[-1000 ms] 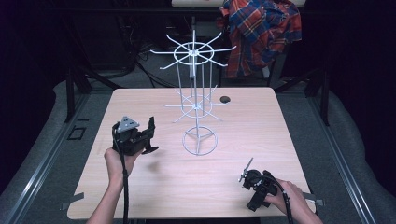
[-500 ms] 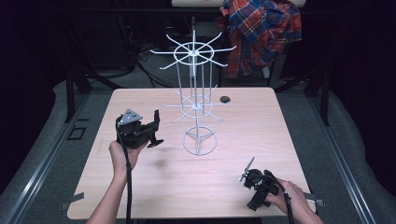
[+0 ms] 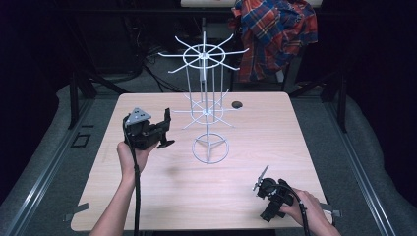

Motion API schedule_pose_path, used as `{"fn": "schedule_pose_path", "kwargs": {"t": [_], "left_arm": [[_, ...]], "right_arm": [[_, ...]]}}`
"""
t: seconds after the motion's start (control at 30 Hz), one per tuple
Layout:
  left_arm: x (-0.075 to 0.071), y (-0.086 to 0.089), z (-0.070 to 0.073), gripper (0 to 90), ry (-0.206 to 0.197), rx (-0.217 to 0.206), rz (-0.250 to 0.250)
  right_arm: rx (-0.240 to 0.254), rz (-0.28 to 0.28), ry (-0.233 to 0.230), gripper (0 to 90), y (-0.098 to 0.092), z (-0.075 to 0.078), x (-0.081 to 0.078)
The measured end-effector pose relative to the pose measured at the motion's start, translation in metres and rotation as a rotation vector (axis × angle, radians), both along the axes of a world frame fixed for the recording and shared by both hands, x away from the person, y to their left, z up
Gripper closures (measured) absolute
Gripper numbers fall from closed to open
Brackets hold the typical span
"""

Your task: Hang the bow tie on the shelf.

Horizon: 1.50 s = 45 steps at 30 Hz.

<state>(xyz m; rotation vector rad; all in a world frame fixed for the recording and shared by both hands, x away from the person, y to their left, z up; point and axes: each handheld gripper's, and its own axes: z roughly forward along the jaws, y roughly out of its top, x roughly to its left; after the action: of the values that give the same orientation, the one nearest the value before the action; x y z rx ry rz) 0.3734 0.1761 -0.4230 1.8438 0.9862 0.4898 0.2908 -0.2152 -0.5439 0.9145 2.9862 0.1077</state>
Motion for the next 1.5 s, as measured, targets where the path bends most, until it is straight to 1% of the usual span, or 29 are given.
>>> {"fn": "schedule_pose_path", "kwargs": {"t": [0.2, 0.3, 0.43, 0.6, 0.73, 0.83, 0.93, 0.97, 1.13, 1.17, 1.33, 1.5], "left_arm": [[0.002, -0.003, 0.001, 83.2, -0.006, -0.002, -0.009], [0.003, -0.005, 0.002, 83.2, -0.010, 0.004, -0.018], [0.004, -0.009, 0.001, 83.2, -0.005, 0.011, -0.039], [0.004, -0.011, 0.000, 83.3, 0.002, 0.015, -0.047], [0.005, -0.012, -0.003, 83.3, 0.018, 0.016, -0.054], [0.006, -0.012, -0.005, 83.7, 0.021, 0.026, -0.052], [0.007, -0.013, -0.007, 83.9, 0.027, 0.028, -0.051], [0.007, -0.012, -0.007, 83.9, 0.029, 0.029, -0.053], [0.008, -0.014, -0.012, 84.1, 0.044, 0.038, -0.049], [0.009, -0.013, -0.013, 84.1, 0.050, 0.046, -0.049], [0.010, -0.014, -0.017, 84.3, 0.059, 0.053, -0.047], [0.011, -0.016, -0.021, 85.5, 0.061, 0.069, -0.028]], "right_arm": [[0.004, 0.002, -0.003, 9.1, 0.000, -0.001, 0.000], [-0.002, 0.001, -0.001, 9.1, 0.000, 0.000, 0.000], [-0.001, 0.002, -0.002, 9.2, 0.000, 0.000, 0.000], [-0.001, 0.001, -0.002, 9.2, 0.000, 0.000, 0.000], [0.001, 0.001, -0.002, 9.2, 0.000, 0.000, 0.000], [-0.001, 0.004, -0.003, 9.2, 0.000, 0.000, -0.001], [-0.003, 0.004, -0.003, 9.2, 0.000, 0.001, -0.001], [-0.008, 0.009, 0.000, 9.2, 0.000, 0.001, 0.000], [-0.002, 0.004, -0.004, 9.2, 0.000, 0.000, -0.001], [-0.008, 0.010, 0.000, 9.2, 0.000, 0.001, 0.000], [-0.010, 0.011, 0.000, 9.2, 0.000, 0.001, 0.000], [-0.008, 0.012, -0.001, 9.3, 0.000, 0.001, -0.001]]}}
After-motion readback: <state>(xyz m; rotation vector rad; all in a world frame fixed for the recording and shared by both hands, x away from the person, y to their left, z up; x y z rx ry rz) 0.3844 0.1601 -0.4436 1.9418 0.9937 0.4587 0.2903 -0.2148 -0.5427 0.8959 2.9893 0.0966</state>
